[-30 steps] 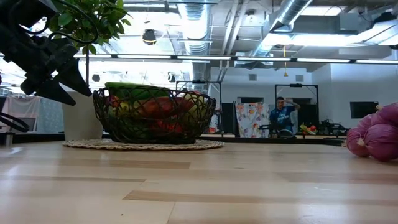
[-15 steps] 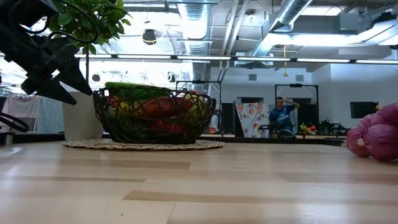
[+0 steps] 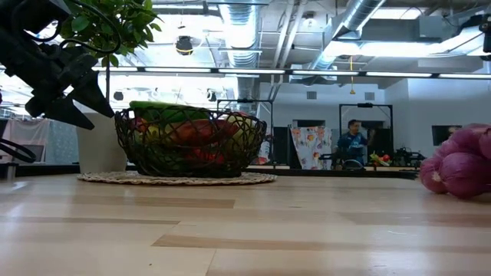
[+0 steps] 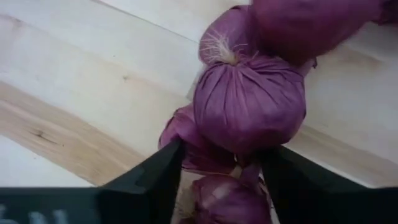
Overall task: Build produce basket
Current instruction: Put the purple garlic into the wire basket
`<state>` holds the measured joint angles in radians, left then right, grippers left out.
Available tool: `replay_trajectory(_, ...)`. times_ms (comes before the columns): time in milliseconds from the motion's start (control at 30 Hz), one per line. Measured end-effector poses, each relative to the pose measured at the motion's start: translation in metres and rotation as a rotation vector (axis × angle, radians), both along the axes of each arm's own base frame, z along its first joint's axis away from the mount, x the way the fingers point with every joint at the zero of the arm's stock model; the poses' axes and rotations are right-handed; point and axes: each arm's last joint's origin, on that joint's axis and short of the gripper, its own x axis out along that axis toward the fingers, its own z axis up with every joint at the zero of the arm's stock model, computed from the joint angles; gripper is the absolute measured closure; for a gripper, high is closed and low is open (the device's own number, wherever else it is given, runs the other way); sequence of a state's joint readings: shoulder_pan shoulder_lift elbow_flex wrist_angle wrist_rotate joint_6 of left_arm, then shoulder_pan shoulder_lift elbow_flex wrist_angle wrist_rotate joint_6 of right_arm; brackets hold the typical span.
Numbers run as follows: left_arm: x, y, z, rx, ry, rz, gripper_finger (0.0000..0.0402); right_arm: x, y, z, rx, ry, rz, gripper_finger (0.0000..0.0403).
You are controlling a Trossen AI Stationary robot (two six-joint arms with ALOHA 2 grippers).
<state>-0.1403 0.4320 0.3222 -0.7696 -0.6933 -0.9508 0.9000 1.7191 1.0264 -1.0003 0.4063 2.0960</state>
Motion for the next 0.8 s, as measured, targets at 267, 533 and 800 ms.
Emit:
replay_trajectory(267,0.0,0.0,0.0,0.002,0.002,-0.001,0.0034,0.004,0.0,0.0,0.013,0.0,0.044,0.0331)
replay_trajectory(533,0.0,0.0,0.0,0.002,0.002,-0.002,0.0034,0.015,-0.002,0.016,0.005,-0.002,0.098,0.039)
replay_trajectory(800,0.0,0.0,0.0,-0.001,0.001,0.003,0.0034,0.058,-0.02,0.073,-0.126,-0.035,0.253,0.0399)
